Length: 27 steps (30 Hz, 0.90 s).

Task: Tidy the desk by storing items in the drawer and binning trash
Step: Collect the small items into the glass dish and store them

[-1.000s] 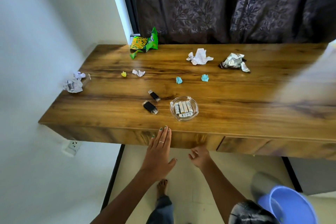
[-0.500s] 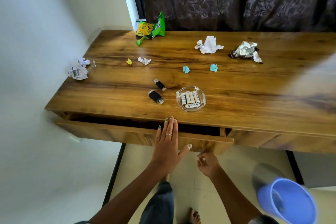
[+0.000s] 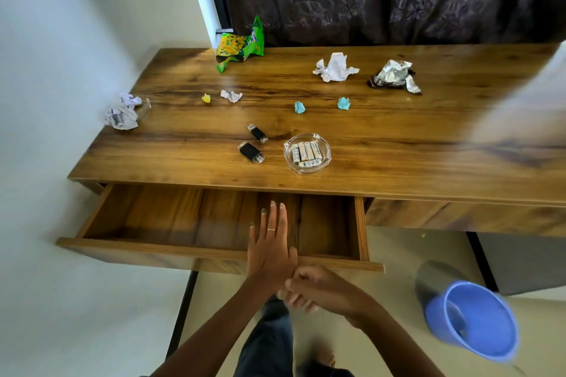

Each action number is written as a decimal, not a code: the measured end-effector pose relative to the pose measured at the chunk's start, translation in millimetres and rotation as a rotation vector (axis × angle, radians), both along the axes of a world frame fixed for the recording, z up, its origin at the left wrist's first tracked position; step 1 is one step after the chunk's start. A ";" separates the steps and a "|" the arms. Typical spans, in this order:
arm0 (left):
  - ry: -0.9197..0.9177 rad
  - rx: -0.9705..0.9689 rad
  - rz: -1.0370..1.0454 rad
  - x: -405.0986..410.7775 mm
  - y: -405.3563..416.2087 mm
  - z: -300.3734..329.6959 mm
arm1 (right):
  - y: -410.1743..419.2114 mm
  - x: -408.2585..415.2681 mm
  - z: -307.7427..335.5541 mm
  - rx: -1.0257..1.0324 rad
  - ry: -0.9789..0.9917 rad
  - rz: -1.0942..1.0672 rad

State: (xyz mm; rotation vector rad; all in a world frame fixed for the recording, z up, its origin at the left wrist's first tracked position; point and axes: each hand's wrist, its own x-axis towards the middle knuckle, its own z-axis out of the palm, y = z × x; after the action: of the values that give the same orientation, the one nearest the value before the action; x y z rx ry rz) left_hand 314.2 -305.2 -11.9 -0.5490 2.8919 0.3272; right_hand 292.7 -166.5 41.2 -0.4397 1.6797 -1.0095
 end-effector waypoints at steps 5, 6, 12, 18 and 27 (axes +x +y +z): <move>-0.074 -0.083 -0.079 23.4 7.0 3.2 | 10.5 -22.8 51.1 -0.090 0.242 0.037; -0.058 -0.081 -0.069 29.0 9.7 3.2 | 8.4 -30.6 53.8 -0.089 0.333 -0.016; 0.038 -0.061 -0.051 60.8 20.9 2.6 | -24.4 -89.8 36.9 -0.094 0.681 -0.336; 0.033 -0.065 -0.077 76.8 24.5 -0.9 | -67.0 -140.8 28.9 0.149 0.933 -0.346; 0.098 0.124 -0.086 79.6 20.0 2.7 | -105.4 -177.8 8.7 0.308 0.917 -0.263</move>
State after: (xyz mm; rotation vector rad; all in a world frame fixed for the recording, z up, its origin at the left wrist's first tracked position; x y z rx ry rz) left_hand 393.8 -285.3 -9.2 -0.3971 2.9517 0.5298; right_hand 114.9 -271.9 49.9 -0.5226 2.7264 -0.7374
